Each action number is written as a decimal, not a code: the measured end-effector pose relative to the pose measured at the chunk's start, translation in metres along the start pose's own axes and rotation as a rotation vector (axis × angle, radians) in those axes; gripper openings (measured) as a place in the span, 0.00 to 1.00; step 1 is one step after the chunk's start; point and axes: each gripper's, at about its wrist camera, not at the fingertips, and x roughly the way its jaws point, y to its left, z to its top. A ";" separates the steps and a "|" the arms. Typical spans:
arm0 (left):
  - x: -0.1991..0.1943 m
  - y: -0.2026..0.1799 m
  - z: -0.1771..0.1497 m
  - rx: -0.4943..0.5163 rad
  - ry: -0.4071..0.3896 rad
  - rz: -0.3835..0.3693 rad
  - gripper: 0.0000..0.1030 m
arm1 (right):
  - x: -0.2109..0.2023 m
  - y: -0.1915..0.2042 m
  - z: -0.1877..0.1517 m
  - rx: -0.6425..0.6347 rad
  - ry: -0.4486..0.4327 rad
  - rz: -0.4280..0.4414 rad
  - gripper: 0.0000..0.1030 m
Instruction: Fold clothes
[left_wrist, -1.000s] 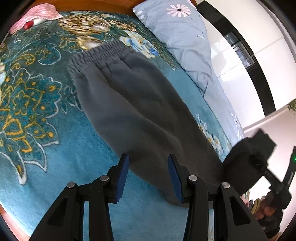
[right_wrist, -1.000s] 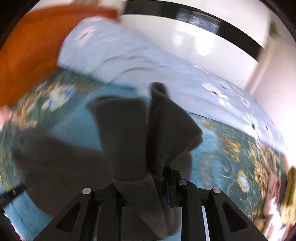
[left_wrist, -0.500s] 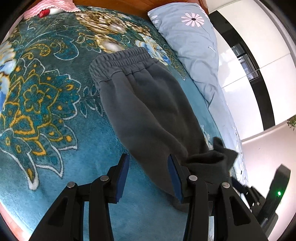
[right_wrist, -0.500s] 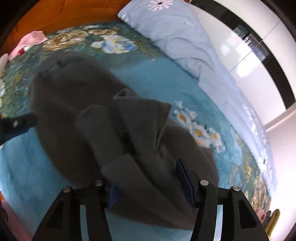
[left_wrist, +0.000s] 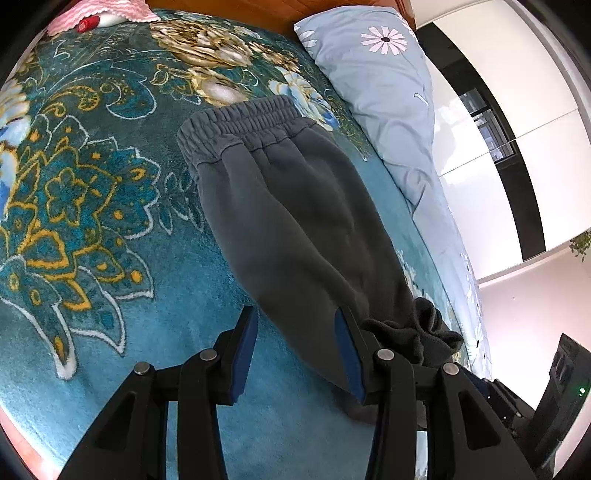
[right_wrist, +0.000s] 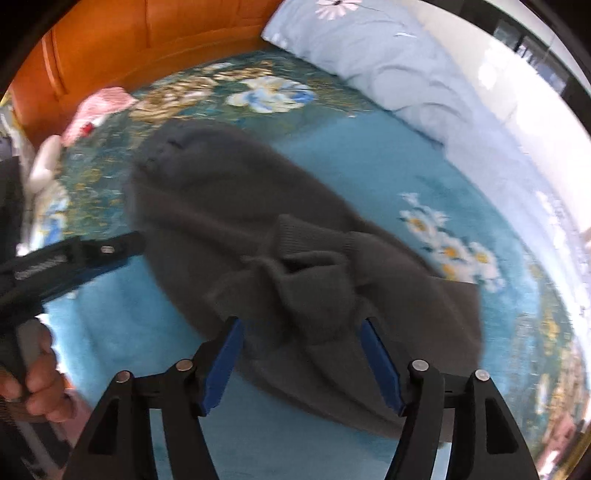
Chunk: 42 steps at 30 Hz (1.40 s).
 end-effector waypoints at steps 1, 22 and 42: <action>0.000 0.000 0.000 0.000 0.001 -0.001 0.43 | 0.000 0.006 -0.001 -0.010 -0.007 0.020 0.70; 0.001 0.002 0.001 -0.007 -0.002 -0.017 0.43 | 0.003 -0.044 0.008 0.220 -0.026 -0.041 0.19; -0.006 0.031 0.007 -0.051 -0.015 -0.009 0.43 | 0.055 0.004 0.036 0.043 0.012 -0.139 0.36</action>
